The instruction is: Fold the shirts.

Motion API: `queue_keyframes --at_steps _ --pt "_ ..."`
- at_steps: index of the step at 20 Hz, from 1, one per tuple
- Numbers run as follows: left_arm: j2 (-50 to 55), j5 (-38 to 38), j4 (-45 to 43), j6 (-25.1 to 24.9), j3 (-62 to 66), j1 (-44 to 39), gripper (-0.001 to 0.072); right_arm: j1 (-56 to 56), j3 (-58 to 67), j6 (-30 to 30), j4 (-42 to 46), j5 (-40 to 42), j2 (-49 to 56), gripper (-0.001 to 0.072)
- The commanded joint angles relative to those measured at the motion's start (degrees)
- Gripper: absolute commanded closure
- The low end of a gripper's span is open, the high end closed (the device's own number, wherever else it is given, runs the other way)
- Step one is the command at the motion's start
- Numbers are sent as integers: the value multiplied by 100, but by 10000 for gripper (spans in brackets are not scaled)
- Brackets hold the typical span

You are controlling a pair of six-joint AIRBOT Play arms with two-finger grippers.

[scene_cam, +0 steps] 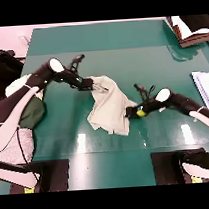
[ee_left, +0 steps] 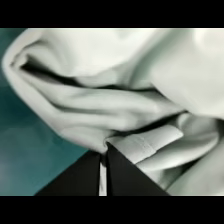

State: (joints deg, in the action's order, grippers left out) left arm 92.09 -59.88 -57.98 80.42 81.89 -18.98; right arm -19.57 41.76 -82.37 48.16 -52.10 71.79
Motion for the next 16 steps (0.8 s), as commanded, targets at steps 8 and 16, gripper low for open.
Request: queue_keyframes --at_steps 8,16 --pt "-2966 -697 -1469 -446 1998 785 683 2920 3722 -101 2347 -2365 -2695 691" --pt "-4347 -1027 -1113 -448 3195 785 682 3689 5884 -101 2337 -2970 -2870 692"
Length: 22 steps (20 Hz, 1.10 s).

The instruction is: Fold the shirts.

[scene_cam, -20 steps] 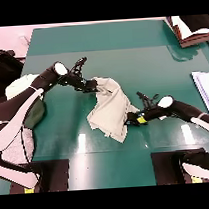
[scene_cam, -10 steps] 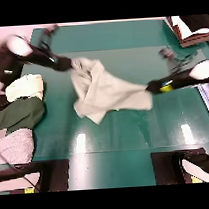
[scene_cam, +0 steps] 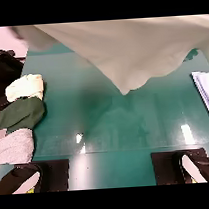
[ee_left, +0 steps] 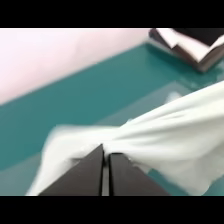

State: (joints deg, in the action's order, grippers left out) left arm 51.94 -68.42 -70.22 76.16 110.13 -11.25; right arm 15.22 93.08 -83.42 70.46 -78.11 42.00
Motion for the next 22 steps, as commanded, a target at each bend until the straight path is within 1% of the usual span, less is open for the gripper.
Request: queue_keyframes --at_steps 1,3,5,8,10,12,14,16,17,18,19,20,22 --pt "-323 -302 229 -22 385 11 683 205 1012 -4 107 -520 302 692" --pt "-190 -599 356 -20 245 11 683 26 1458 -24 109 -780 752 692" --pt "94 -927 361 -15 -116 11 683 -376 1622 -170 122 -817 1263 692" --pt "640 -1473 538 -17 -1078 11 683 -1058 1425 -184 326 -1003 2096 692" --pt "1016 -1517 505 -48 -1982 11 683 -1290 1003 -232 601 -1040 2627 692" --pt "1440 -1217 496 -496 -2846 11 682 -1379 577 -264 905 -922 3110 692" --pt "1967 -540 415 -789 -3377 11 682 -1384 396 -267 1049 -671 3580 692" --pt "2500 48 210 -828 -3397 11 682 -1384 492 -271 1049 -437 4004 691" --pt "2686 363 28 -737 -3296 11 681 -1384 638 -271 1012 -393 4179 690" --pt "2817 645 -254 -407 -3145 13 613 -1384 874 -273 1012 -369 4363 657" --pt "2865 841 -535 -92 -2962 13 282 -1384 1161 -273 1010 -369 4529 391" --pt "2861 935 -872 223 -2736 24 123 -1381 1434 -315 1010 -409 4651 247" --pt "2855 581 -1038 461 -2114 236 122 -1276 1871 -308 896 -579 4730 261"
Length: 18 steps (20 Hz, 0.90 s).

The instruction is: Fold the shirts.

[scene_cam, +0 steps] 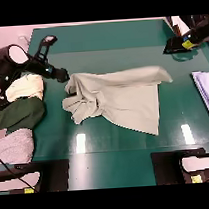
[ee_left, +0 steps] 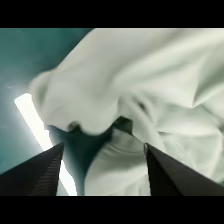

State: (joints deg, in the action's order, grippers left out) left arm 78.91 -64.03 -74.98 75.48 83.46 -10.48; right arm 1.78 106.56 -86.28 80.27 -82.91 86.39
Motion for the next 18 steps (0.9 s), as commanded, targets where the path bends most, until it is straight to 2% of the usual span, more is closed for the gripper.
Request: queue_keyframes --at_steps 1,4,8,10,14,18 --pt "136 -138 -560 568 813 343 122 136 625 9 -284 -236 247 261" --pt "-48 -890 -173 721 831 1099 121 444 199 297 -1016 -560 -219 282" --pt "-393 -946 656 544 -769 1641 120 599 -1185 452 -1080 -170 -1126 282" --pt "-435 -785 986 494 -1635 1639 119 603 -1755 452 -1176 186 -1478 282" --pt "-428 61 2385 44 -3167 1639 120 603 -2516 450 -1180 557 -1921 282" --pt "-426 721 2979 -101 -3947 1541 120 603 -2929 448 -1178 713 -2164 283"
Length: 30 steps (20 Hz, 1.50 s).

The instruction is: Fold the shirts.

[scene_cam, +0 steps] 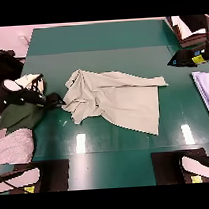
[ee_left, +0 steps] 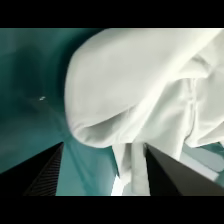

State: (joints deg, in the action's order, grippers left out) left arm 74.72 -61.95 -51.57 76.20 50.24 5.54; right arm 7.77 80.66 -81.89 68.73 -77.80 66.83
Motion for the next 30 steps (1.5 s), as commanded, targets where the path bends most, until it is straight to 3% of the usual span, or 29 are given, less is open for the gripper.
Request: queue_keyframes --at_steps 1,2,3,6,7,9,10,14,15,16,17,23,29,30 --pt "-7 597 636 -175 -693 -188 120 4 -348 7 -24 192 -212 283" --pt "-7 726 623 -175 -723 -356 120 4 -343 7 -26 199 -216 285" --pt "-9 887 619 -170 -721 -505 120 4 -343 7 -28 190 -219 336" --pt "-9 1397 881 -79 -719 -656 122 7 -345 9 -7 98 -219 342" --pt "-9 1434 881 -79 -688 -656 162 22 -345 11 31 9 -219 342" --pt "-15 1283 776 -81 -507 -654 568 166 -352 57 46 -282 -219 342" --pt "-55 1176 758 -94 -380 -654 684 302 -367 59 44 -424 -219 342" --pt "-352 723 345 -122 251 -656 683 1178 -1482 61 44 -710 -555 341" --pt "-422 603 214 -125 393 -656 683 1438 -1987 105 39 -728 -693 307" --pt "-450 476 98 -127 516 -656 682 1685 -2527 131 37 -758 -813 194" --pt "-474 363 44 -129 605 -656 682 1915 -3126 138 35 -796 -907 172" --pt "-501 275 52 -127 629 -656 683 1910 -5639 197 -487 -332 -1237 177" --pt "-501 219 52 -129 629 -656 683 802 -5886 87 -1226 426 -929 213" --pt "-503 188 52 -138 629 -656 682 562 -5886 85 -1235 566 -804 263"
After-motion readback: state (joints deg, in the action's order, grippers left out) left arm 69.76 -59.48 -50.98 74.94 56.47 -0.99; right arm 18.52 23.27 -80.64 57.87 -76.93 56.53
